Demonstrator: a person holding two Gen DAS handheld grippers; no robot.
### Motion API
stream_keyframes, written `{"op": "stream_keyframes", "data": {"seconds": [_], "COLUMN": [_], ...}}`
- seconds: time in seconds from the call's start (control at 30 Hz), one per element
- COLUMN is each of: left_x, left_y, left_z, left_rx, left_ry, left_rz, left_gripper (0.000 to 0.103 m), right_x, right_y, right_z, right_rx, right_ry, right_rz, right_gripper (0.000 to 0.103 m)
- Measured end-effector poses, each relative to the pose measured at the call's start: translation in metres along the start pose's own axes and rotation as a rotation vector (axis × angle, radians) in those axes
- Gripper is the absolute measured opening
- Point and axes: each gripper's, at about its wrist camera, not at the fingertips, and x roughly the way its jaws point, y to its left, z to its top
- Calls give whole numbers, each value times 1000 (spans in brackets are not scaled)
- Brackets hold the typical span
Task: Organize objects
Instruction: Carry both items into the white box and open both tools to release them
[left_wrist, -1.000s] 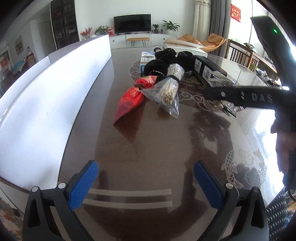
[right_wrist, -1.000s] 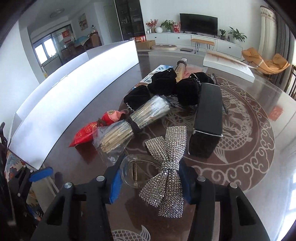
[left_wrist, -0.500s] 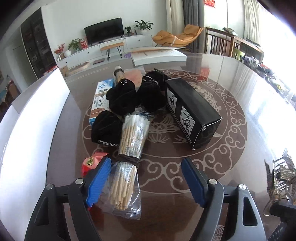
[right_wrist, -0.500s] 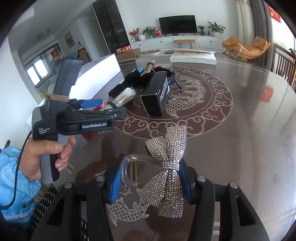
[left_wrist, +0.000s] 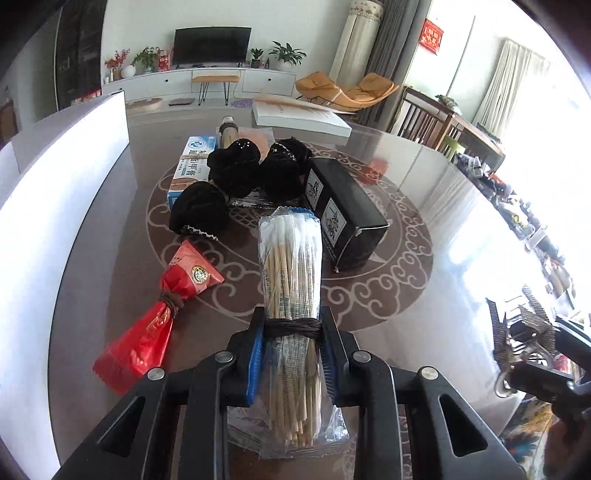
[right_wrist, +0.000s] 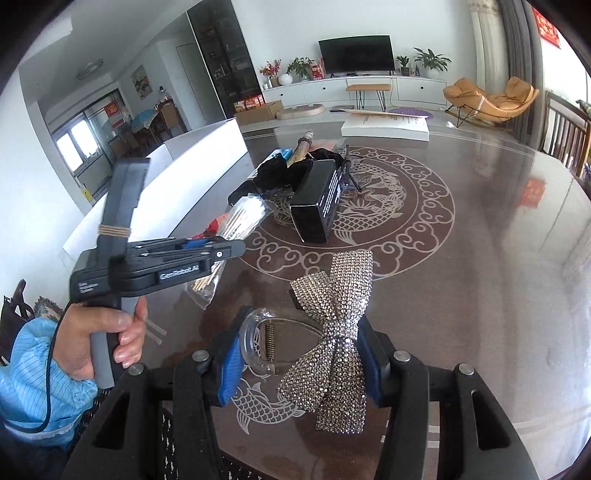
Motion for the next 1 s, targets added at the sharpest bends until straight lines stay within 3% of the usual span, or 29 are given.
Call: {"op": "stream_keyframes", "data": {"seconds": [0.13, 0.23, 0.37, 0.43, 0.53, 0.7, 0.73, 0.77, 0.83, 0.93, 1.0], "left_x": [-54, -107, -172, -188, -190, -168, -162, -158, -158, -169, -175], "left_y": [19, 47, 108, 146, 206, 260, 266, 269, 270, 245, 210], "left_z": [-9, -5, 8, 14, 16, 7, 5, 2, -3, -7, -5], "left_rx": [-106, -147, -184, -201, -268, -321, -331, -342, -356, -345, -302], "left_ry": [-72, -146, -225, -227, -166, -43, -18, -3, -18, -93, -133], "left_rz": [-92, -84, 63, 181, 312, 429, 446, 464, 491, 481, 442], "left_gripper": [27, 27, 27, 27, 27, 29, 32, 43, 58, 61, 61], "right_x": [8, 11, 23, 32, 59, 127, 142, 154, 162, 143, 121], "right_y": [15, 43, 112, 158, 233, 316, 323, 325, 319, 288, 258], "right_z": [10, 30, 77, 103, 136, 153, 152, 152, 152, 147, 136], "right_rx": [-37, -80, -157, -198, -271, -332, -324, -306, -267, -219, -217], "right_ry": [15, 0, -42, -59, -27, 116, 156, 186, 187, 108, 24], "right_rz": [-3, 34, 169, 261, 386, 438, 447, 462, 460, 477, 423], "right_gripper": [53, 53, 53, 53, 53, 56, 60, 70, 73, 84, 93]}}
